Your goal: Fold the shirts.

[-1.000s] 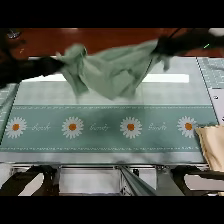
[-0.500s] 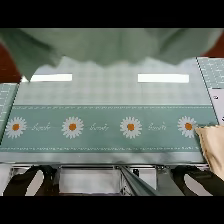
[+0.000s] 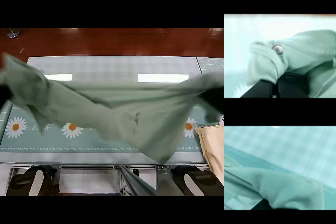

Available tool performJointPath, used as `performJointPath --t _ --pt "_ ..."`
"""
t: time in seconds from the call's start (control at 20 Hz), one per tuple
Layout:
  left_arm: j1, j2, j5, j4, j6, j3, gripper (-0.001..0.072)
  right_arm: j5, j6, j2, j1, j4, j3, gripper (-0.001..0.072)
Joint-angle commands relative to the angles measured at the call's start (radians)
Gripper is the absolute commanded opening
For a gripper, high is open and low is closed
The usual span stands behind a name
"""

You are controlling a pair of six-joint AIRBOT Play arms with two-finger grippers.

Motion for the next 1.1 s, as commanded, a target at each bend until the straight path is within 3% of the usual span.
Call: performJointPath --t 0.0,0.2,0.35,0.6,0.75,0.9,0.95,1.0,1.05 --pt "0.001 0.016 0.006 -0.051 -0.024 -0.371 0.0027 -0.169 -0.027 0.015 0.001 0.066 -0.359 0.0026" --pt "-0.003 -0.087 0.26 -0.053 -0.013 -0.648 0.0027 -0.406 -0.031 -0.182 0.001 0.076 -0.478 0.0026" --pt "-0.031 -0.242 0.44 -0.086 0.026 -0.664 0.0027 -0.573 -0.062 -0.417 -0.004 0.093 -0.431 0.0025" --pt "-0.064 -0.533 0.642 -0.192 0.081 -0.539 0.0027 -0.569 -0.028 -0.837 -0.009 0.105 0.004 0.0026" --pt "-0.064 -0.705 0.644 -0.192 0.081 -0.415 0.0027 -0.504 0.053 -1.041 -0.008 0.108 0.27 0.0025" --pt "-0.079 -0.833 0.6 -0.195 0.081 -0.328 0.0028 -0.496 0.064 -1.184 -0.01 0.219 0.421 0.0026" --pt "-0.087 -0.863 0.585 -0.196 0.081 -0.307 0.0043 -0.504 0.063 -1.215 -0.011 0.266 0.441 0.0079" --pt "-0.092 -0.881 0.56 -0.195 0.082 -0.286 0.0229 -0.502 0.061 -1.241 -0.014 0.322 0.454 0.0414" --pt "-0.091 -0.889 0.527 -0.19 0.084 -0.263 0.0589 -0.489 0.044 -1.254 -0.025 0.369 0.46 0.0636"
